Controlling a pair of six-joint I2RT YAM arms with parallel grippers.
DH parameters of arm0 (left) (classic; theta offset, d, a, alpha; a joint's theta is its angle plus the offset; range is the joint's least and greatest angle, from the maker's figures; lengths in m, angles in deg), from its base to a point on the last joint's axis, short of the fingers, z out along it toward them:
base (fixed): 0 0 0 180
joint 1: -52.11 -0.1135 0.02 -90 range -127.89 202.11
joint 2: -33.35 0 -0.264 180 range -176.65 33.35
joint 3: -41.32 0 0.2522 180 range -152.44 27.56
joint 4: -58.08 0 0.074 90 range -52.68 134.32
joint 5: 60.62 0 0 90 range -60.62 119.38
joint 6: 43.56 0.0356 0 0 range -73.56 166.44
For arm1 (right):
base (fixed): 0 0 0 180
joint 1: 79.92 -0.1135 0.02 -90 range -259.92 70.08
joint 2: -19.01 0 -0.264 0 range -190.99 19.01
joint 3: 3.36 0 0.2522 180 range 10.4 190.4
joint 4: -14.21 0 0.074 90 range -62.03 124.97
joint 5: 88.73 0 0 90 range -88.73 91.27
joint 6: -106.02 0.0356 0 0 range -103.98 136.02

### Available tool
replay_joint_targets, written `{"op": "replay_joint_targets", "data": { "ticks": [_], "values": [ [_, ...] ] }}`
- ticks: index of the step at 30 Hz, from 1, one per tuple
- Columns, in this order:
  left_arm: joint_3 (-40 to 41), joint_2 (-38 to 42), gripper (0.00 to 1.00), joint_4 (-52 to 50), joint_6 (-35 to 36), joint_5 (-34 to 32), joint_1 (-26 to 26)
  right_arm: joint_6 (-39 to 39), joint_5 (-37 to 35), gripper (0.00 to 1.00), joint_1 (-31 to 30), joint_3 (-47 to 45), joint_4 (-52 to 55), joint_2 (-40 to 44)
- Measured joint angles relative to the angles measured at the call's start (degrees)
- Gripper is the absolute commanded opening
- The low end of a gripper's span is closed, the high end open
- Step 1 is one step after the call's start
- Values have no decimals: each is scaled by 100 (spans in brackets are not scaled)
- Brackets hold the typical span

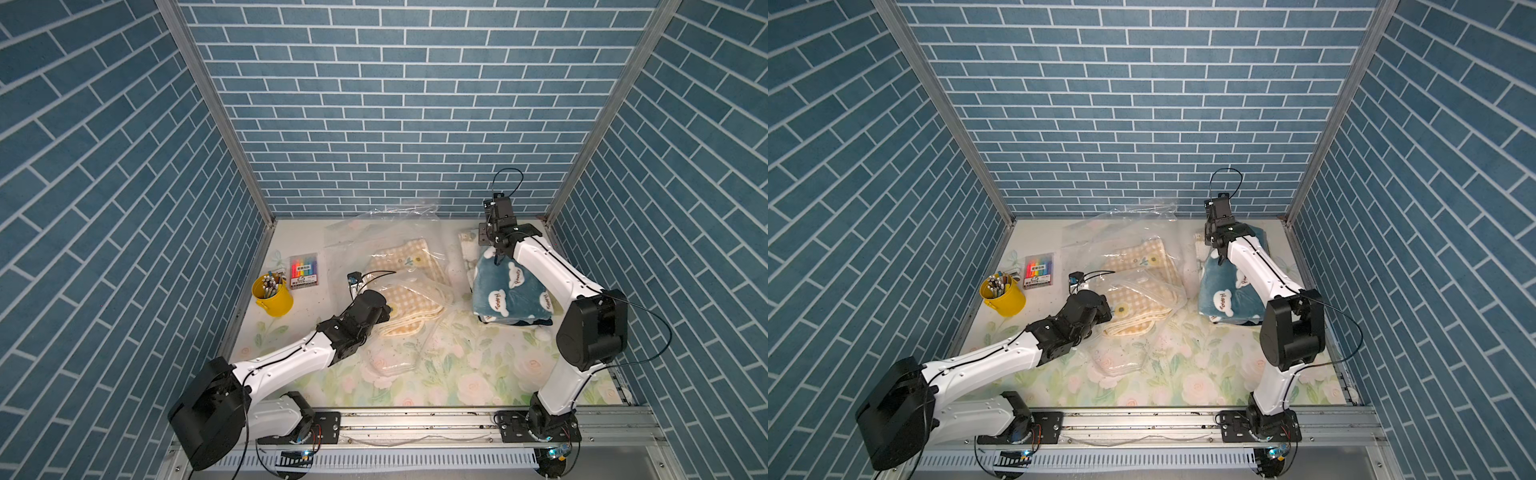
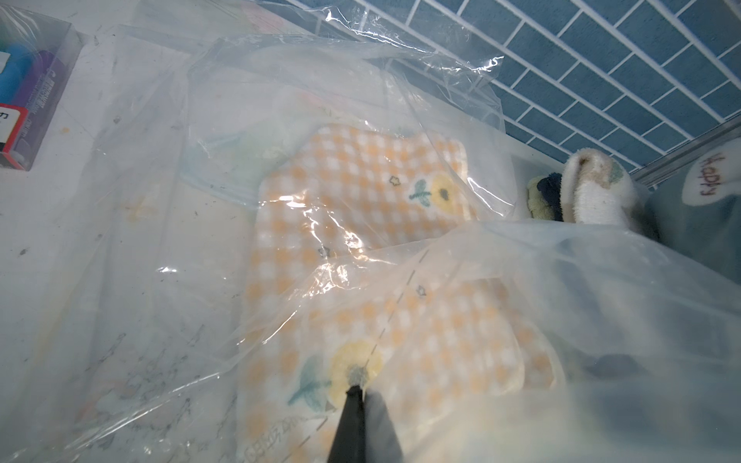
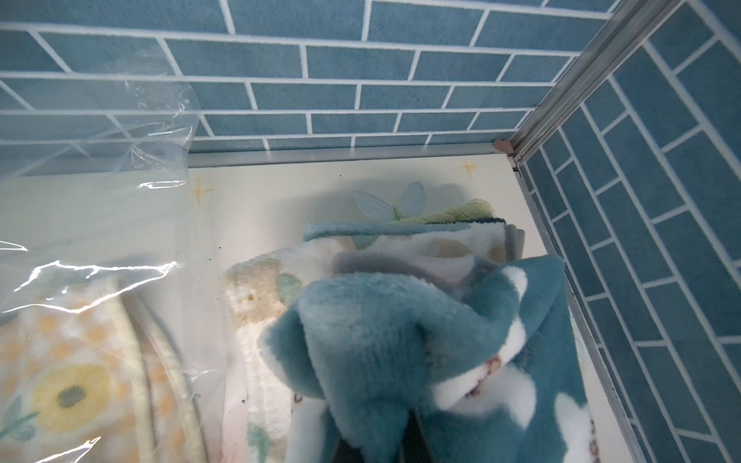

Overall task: Take the blanket out of the vacuum bag
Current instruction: Place the blanket at the center of the board.

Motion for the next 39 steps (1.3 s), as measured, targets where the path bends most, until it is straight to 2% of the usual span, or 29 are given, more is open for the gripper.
{"op": "replay_joint_targets", "data": {
  "ticks": [2,5,10,15,16,17,19,20,24,31,39],
  "values": [
    [-9,0,0,-4,0,0,0,-87,236,55,7,61,-122,-240],
    [-11,11,0,-22,0,-4,0,-85,728,66,7,-42,-234,-452],
    [-9,129,0,-90,2,-9,2,-7,1357,69,83,-306,-323,-269],
    [-9,149,0,-90,24,-4,2,142,1593,69,212,-339,-345,527],
    [-9,149,0,-85,26,-4,2,197,1620,62,232,-339,-372,737],
    [-9,149,0,-85,28,-4,2,232,1646,51,249,-339,-398,911],
    [-9,144,0,-83,28,2,4,297,1731,12,258,-358,-498,1207],
    [-9,142,0,-83,28,11,7,348,1775,0,256,-413,-584,1311],
    [-9,109,0,-79,44,42,7,496,2020,0,258,-966,-907,1440],
    [2,103,0,-24,46,83,7,695,2321,0,407,-2400,-1285,1029],
    [20,-35,0,42,142,120,7,693,2514,0,546,-2640,-1432,1198]
  ]
}}
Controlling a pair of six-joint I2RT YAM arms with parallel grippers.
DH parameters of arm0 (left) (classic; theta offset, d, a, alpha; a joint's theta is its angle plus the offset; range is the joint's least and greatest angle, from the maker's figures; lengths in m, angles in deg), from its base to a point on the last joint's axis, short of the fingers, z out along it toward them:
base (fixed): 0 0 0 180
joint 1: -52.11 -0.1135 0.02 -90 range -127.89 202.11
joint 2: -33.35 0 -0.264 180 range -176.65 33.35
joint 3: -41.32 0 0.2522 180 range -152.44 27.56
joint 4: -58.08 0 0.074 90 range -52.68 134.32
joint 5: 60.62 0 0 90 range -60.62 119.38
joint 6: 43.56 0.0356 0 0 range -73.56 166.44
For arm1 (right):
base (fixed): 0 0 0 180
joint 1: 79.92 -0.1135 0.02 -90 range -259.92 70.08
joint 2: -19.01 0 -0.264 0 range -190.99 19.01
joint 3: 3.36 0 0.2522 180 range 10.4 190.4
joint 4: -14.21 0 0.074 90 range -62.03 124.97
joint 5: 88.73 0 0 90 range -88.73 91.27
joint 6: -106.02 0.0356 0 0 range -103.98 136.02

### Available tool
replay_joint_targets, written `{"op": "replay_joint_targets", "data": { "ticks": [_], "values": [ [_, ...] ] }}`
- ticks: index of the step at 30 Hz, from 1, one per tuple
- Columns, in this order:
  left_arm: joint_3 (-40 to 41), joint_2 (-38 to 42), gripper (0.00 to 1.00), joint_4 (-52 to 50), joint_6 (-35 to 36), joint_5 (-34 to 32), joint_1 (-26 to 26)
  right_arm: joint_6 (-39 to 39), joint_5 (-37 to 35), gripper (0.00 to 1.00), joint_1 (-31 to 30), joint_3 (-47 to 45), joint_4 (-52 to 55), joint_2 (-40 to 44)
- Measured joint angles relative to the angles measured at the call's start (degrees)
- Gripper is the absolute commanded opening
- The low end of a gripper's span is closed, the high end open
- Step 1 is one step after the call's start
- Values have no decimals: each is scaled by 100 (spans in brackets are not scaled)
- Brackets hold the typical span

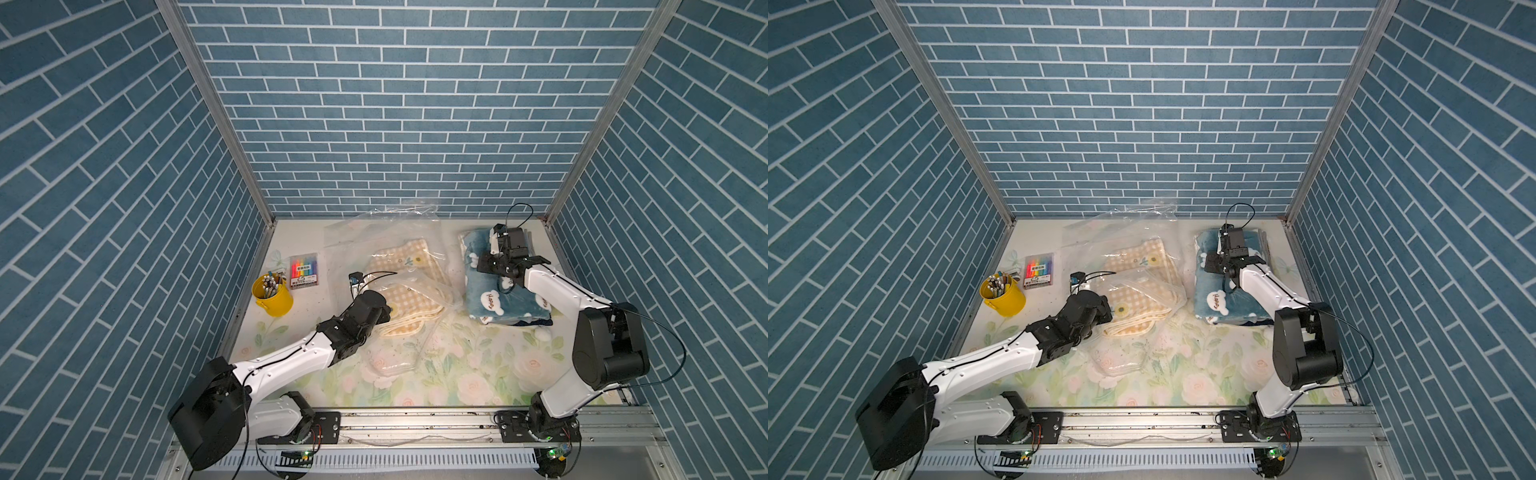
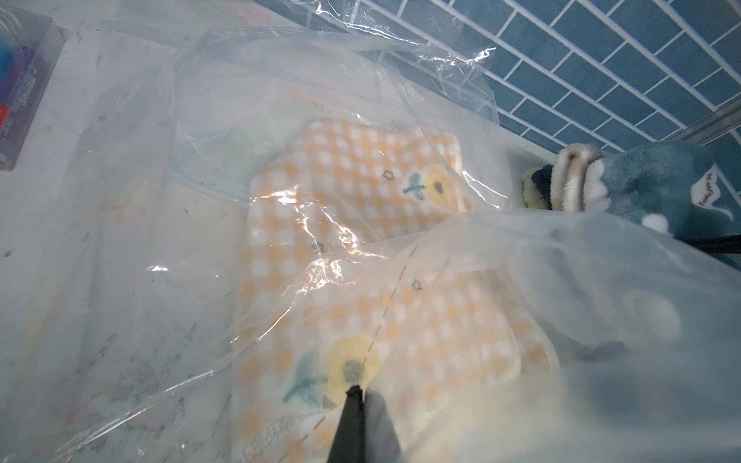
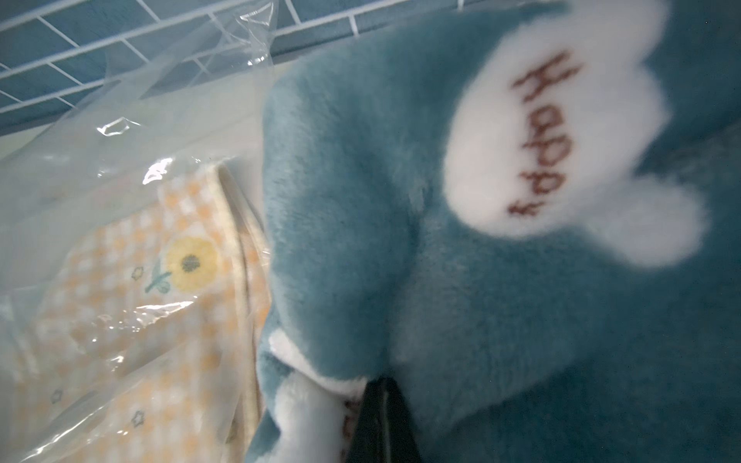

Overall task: Take the blanket out of the vacuum bag
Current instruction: Place the blanket at the center of the board.

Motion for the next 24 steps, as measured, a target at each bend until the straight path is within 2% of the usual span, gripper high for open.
{"op": "replay_joint_targets", "data": {
  "ticks": [3,6,10,13,15,16,18,20,24],
  "values": [
    [-4,-20,0,0,55,11,0,2,15,5,85,0,44,387],
    [-2,-11,0,11,83,63,0,90,81,5,205,-2,129,883],
    [98,103,0,79,131,142,0,304,632,9,190,-444,26,1814],
    [216,223,0,96,157,199,0,551,887,19,-476,-1034,9,2535],
    [282,295,0,98,168,232,0,721,1108,20,-1040,-1443,-15,2905],
    [313,332,0,98,175,240,0,804,1191,18,-1285,-1639,-4,3075],
    [367,407,0,96,184,260,0,968,1274,8,-1683,-2017,37,3467],
    [387,466,0,90,212,278,0,1165,1255,5,-2111,-2323,107,3954],
    [387,476,0,96,293,284,0,1532,1335,0,-3436,-2651,-83,4579]
  ]
}}
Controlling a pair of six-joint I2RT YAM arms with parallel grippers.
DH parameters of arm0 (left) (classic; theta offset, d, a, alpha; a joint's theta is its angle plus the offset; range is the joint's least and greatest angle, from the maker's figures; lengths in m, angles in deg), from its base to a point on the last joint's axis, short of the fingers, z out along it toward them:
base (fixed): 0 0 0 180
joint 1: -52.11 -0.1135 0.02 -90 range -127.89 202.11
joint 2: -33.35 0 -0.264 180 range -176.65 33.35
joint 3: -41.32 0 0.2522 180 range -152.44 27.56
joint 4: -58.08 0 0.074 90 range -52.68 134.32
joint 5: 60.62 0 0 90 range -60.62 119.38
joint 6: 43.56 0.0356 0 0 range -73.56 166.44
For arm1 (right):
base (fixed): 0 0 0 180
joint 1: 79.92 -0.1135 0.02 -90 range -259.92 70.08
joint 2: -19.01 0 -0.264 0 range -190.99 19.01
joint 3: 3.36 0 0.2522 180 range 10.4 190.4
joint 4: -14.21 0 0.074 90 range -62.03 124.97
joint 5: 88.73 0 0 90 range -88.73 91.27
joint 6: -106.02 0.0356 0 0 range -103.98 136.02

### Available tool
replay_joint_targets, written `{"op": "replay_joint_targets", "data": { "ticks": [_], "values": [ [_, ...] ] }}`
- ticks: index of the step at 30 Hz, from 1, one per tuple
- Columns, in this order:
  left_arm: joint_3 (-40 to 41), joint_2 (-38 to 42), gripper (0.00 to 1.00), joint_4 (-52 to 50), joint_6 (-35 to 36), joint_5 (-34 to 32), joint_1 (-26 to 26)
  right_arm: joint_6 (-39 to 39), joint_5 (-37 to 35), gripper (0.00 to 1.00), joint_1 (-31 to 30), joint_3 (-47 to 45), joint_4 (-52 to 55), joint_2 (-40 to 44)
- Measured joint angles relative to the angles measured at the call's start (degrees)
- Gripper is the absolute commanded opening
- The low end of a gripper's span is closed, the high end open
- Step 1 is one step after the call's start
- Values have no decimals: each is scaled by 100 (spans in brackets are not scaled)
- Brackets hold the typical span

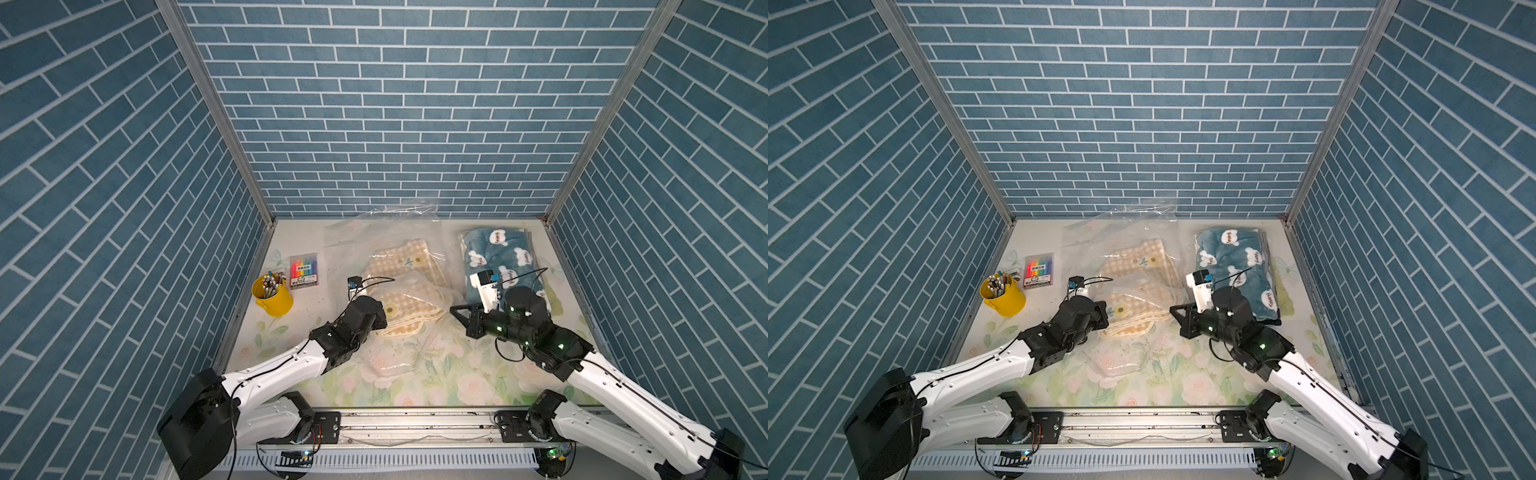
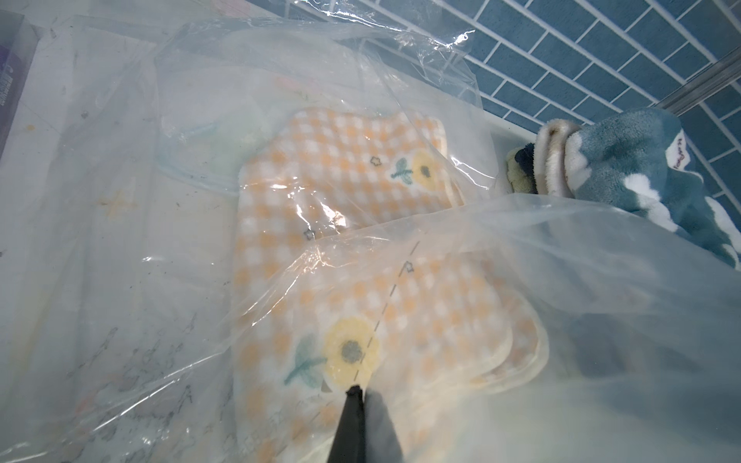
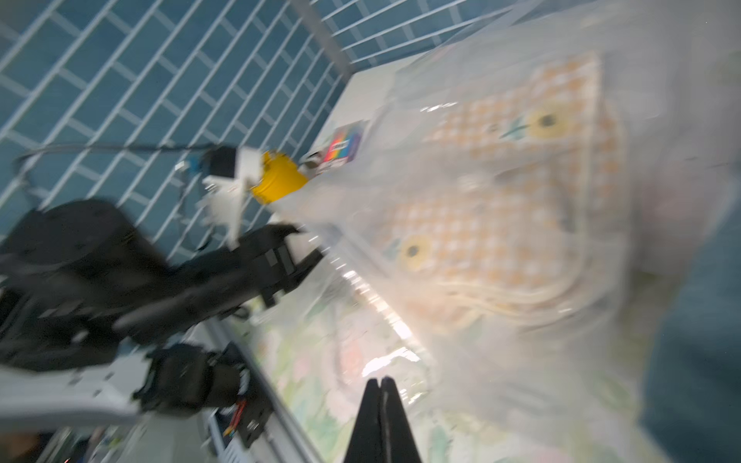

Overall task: Take the blanket out of the vacuum bag
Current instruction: Place the blanket at the center of the board, then take out the blanket from the vacuum bag.

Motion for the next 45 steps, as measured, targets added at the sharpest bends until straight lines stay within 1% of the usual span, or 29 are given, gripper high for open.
{"op": "replay_joint_targets", "data": {
  "ticks": [2,4,6,9,14,18,22,26,30,34,39,42,43,44,45],
  "values": [
    [-37,-103,0,11,20,0,0,122,-72,0,-748,-105,-205,-68],
    [-146,-317,0,22,44,-4,0,199,-210,0,-1434,-138,-439,-533],
    [-282,-516,0,4,74,-7,0,282,-315,0,-1818,-146,-745,-1167],
    [-483,-686,0,-35,114,-4,0,424,-391,0,-1930,-232,-1169,-2155],
    [-680,-704,0,-116,131,2,0,625,-326,0,-1832,-177,-1792,-3512],
    [-719,-678,0,-160,153,20,0,1215,-162,0,-1414,-160,-2612,-4330],
    [-719,-636,0,-225,157,13,0,2144,-492,0,-990,-411,-3515,-4566],
    [-706,-483,0,-254,173,-28,0,2632,-953,0,-756,-474,-3812,-4754],
    [-562,-216,0,-267,168,-116,0,2682,-1145,0,-573,-356,-3906,-5228],
    [-317,63,0,-267,157,-179,0,2601,-1294,0,-387,151,-3862,-5641],
    [-282,85,0,-267,127,-205,-2,2446,-1379,0,-173,664,-3779,-6030],
    [-282,42,0,-258,131,-223,-2,2352,-1397,0,-83,820,-3657,-6089],
    [-284,11,0,-260,136,-234,-2,2345,-1394,1,-72,798,-3650,-6063],
    [-293,-31,0,-262,146,-245,-2,2350,-1384,7,-70,737,-3657,-6013],
    [-317,-87,0,-264,155,-247,-2,2371,-1353,16,-72,586,-3696,-5888]
  ]
}}
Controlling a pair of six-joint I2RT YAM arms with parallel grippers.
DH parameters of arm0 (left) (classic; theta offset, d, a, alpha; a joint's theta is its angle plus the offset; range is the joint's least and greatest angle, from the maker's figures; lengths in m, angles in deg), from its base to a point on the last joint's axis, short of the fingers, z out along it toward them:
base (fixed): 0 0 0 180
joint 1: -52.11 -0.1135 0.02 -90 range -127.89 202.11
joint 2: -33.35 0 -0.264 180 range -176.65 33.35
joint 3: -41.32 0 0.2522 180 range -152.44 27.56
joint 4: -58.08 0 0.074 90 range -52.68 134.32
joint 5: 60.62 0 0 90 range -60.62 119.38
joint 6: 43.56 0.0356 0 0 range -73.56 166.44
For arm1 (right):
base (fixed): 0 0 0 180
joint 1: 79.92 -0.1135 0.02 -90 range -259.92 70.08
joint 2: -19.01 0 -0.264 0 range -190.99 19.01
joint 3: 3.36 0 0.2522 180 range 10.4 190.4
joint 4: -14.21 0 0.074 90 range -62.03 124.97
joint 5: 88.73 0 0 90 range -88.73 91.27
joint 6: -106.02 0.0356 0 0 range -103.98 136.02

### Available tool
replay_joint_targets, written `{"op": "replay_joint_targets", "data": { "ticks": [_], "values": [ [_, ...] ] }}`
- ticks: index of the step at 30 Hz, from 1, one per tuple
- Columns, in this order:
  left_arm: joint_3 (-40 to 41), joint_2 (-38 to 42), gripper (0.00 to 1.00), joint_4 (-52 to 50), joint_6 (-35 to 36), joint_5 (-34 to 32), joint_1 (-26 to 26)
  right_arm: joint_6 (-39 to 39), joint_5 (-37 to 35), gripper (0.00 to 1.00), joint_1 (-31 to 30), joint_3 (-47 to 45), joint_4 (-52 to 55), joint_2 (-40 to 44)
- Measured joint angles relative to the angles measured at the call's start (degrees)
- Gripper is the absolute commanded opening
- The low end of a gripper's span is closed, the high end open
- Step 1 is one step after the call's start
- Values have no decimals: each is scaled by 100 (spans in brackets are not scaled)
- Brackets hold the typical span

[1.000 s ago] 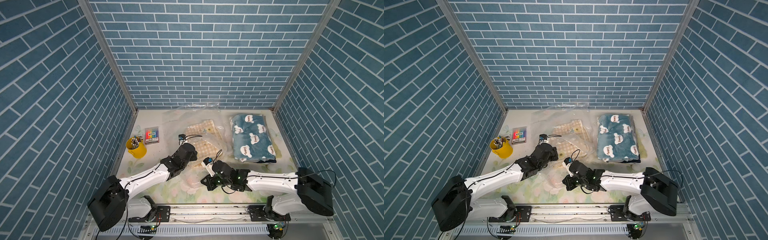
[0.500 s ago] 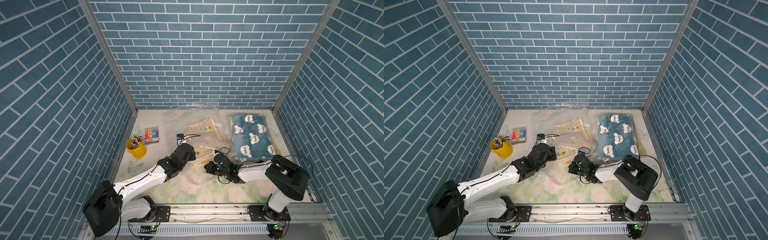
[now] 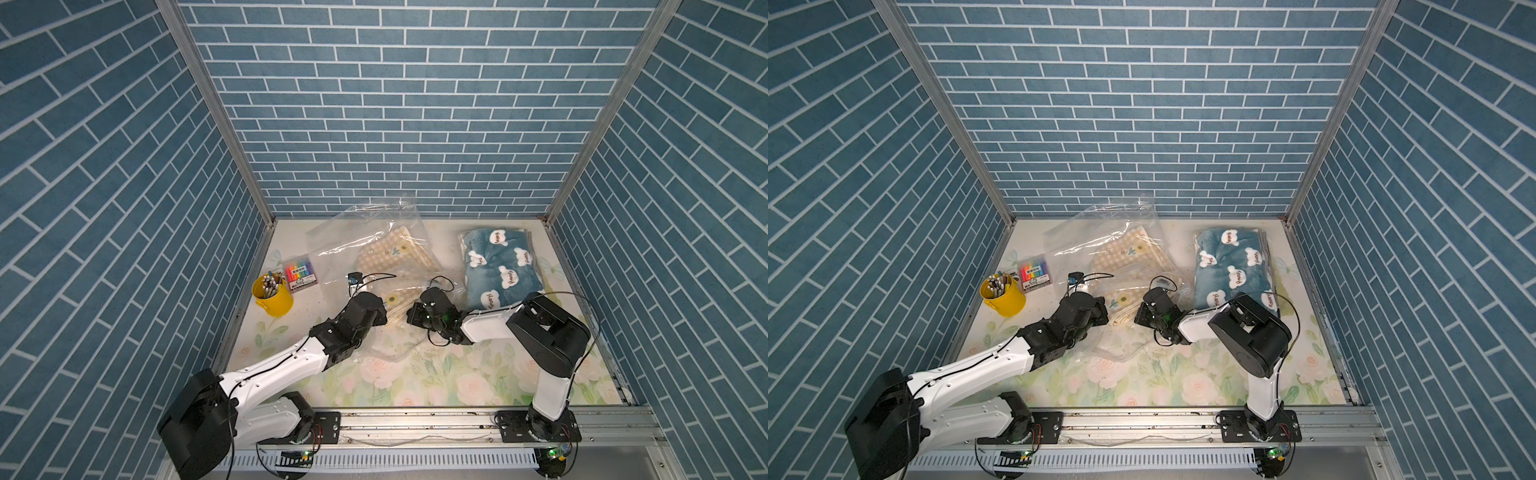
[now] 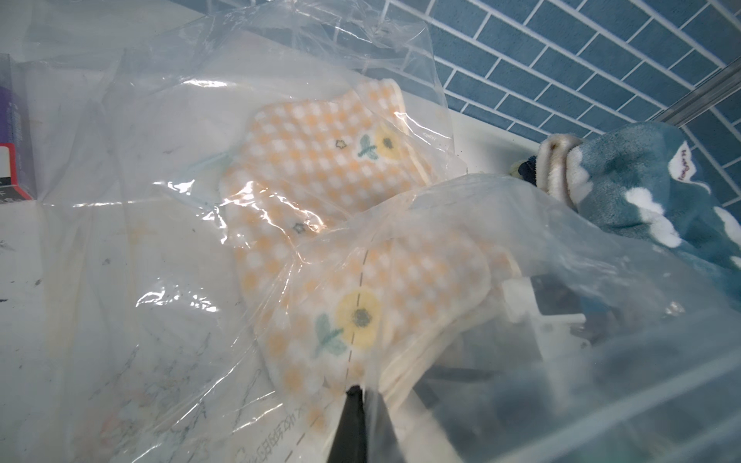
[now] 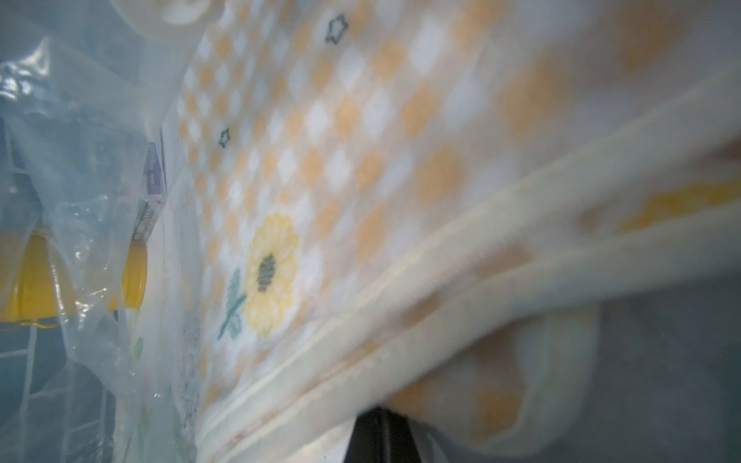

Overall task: Take the blanket out of the vacuum bag
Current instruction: Take out the blanket from the vacuum bag.

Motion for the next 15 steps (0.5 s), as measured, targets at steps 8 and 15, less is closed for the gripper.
{"op": "replay_joint_targets", "data": {
  "ticks": [8,15],
  "values": [
    [-481,-549,0,142,195,72,0,573,-33,46,-98,-1084,-247,1749],
    [-758,-686,0,511,431,271,2,1613,-48,54,-155,-1534,-1449,1779]
  ]
}}
